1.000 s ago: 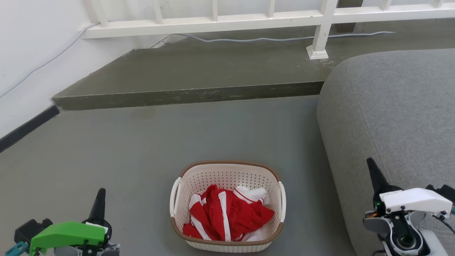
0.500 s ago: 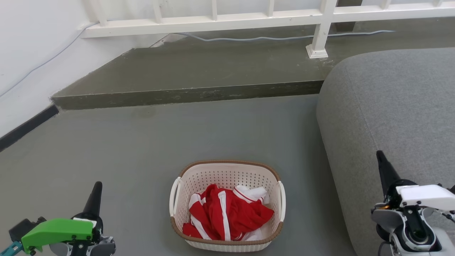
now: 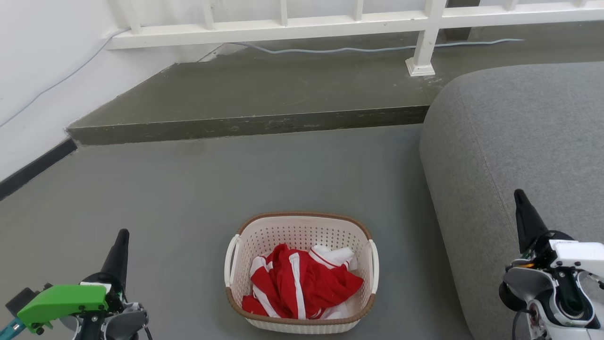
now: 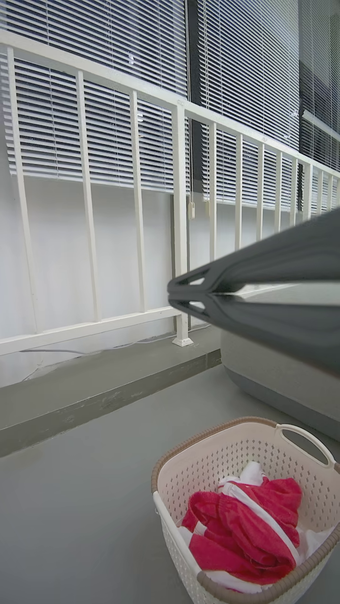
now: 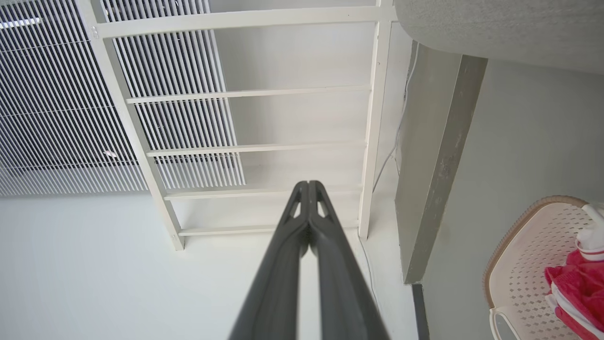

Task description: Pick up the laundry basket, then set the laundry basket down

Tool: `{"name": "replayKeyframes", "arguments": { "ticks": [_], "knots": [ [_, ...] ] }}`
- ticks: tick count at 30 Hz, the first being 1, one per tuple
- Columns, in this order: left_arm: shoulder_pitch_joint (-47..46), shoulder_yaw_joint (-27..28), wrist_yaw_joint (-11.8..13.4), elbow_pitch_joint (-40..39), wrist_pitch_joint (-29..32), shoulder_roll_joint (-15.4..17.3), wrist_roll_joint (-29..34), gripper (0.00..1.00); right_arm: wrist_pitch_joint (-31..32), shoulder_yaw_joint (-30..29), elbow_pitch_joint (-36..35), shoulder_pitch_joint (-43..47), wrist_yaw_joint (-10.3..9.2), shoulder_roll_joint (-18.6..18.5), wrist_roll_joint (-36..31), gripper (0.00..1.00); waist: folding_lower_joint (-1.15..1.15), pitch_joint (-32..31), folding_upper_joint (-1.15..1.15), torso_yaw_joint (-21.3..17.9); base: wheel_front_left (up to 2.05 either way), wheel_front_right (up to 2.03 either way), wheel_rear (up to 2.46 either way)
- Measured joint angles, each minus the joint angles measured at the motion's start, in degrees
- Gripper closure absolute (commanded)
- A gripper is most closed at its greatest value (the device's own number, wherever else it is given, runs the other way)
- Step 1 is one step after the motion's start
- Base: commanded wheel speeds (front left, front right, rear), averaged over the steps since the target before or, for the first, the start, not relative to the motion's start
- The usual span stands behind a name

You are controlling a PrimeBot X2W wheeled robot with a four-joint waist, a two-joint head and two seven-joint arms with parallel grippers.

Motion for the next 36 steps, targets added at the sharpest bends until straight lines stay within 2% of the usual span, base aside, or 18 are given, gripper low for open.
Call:
{"name": "replayKeyframes", "arguments": {
  "ticks": [36],
  "knots": [
    [-0.1, 0.22, 0.0, 0.0, 0.04, -0.11, -0.69, 1.0, 0.24, -0.42, 0.27, -0.26, 0.01, -0.02, 0.55, 1.0, 0.0, -0.01, 0.0, -0.01, 0.0, 0.0, 0.0]
  ]
}}
